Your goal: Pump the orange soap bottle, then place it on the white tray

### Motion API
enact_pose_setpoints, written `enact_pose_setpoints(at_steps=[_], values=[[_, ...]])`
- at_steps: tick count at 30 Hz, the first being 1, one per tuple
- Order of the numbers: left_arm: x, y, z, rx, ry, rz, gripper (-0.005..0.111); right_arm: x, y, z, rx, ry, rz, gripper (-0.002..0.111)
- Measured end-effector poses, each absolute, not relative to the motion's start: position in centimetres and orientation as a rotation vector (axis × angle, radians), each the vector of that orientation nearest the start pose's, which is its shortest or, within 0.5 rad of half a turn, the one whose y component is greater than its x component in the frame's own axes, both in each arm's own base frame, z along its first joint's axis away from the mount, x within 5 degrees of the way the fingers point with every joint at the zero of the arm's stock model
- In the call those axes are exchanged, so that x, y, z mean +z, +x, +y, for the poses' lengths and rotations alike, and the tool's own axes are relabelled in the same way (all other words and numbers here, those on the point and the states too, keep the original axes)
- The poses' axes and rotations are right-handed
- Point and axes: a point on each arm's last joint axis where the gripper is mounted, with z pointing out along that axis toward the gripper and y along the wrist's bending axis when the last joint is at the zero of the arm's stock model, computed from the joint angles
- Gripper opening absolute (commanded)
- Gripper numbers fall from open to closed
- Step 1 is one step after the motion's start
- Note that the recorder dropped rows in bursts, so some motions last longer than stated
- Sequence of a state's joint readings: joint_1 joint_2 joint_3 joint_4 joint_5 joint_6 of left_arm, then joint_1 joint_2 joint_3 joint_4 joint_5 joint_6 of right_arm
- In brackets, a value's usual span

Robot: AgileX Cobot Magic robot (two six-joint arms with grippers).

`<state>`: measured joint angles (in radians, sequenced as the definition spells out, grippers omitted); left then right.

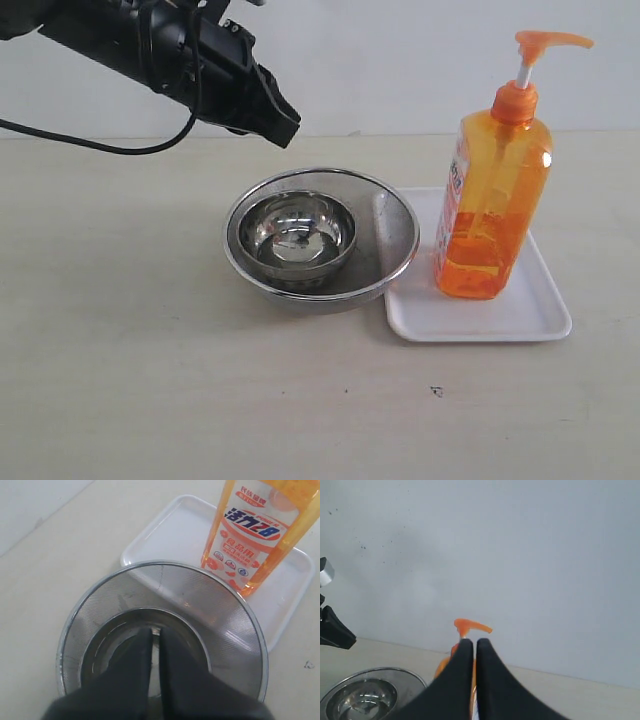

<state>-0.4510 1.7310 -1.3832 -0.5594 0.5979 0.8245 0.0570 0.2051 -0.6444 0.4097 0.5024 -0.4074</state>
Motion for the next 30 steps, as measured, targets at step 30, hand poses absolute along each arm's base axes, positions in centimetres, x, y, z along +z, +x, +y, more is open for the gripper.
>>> enact_pose_setpoints(at_steps=[30], values=[[29.2,34.3,-19.5,-0.398,1.029,2.087,0.005,19.5,5.4,0.6,0.064,-0.065,1.743,0.0]])
